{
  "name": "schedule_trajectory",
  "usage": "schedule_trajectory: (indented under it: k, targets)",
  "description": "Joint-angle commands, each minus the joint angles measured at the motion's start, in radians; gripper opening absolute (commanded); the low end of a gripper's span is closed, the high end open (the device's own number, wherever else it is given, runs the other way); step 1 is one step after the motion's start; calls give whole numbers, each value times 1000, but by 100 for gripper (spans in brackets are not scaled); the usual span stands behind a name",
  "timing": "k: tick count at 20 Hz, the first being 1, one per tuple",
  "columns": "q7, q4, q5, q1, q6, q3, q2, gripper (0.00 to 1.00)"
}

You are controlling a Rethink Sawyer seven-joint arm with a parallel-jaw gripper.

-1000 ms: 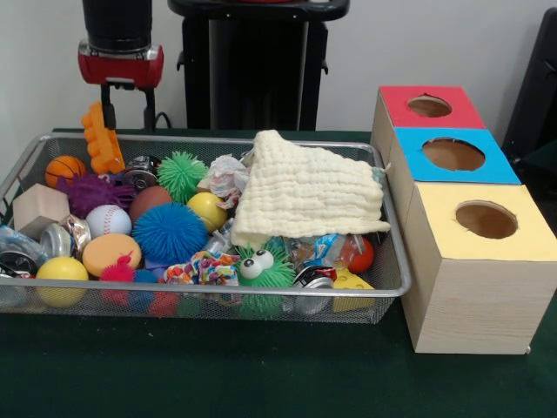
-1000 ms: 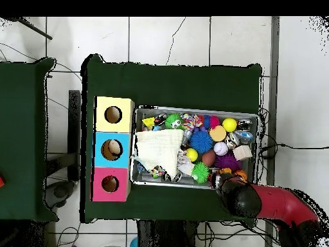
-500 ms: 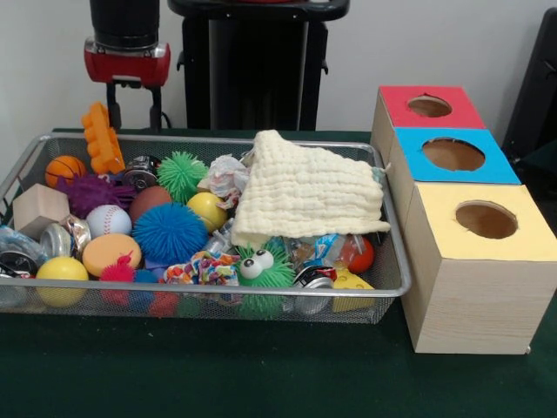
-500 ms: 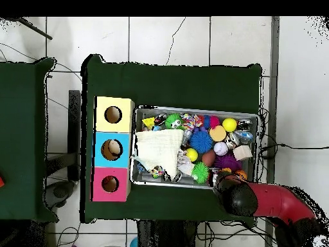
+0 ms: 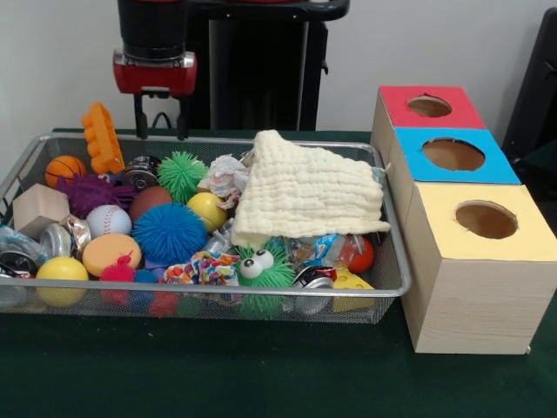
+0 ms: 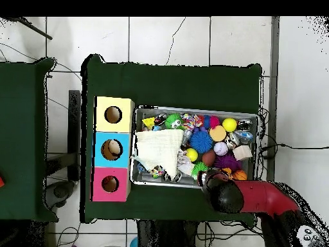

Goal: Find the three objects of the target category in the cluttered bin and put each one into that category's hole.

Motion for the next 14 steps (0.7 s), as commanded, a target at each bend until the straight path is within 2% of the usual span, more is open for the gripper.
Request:
schedule_trajectory:
  k: [1, 7, 14]
  targets:
    - [156, 47, -61, 69, -149, -64, 83, 100]
    - [154, 50, -32, 111, -201, -114, 102, 100]
    - [145, 49, -6, 129, -229, -140, 115, 100]
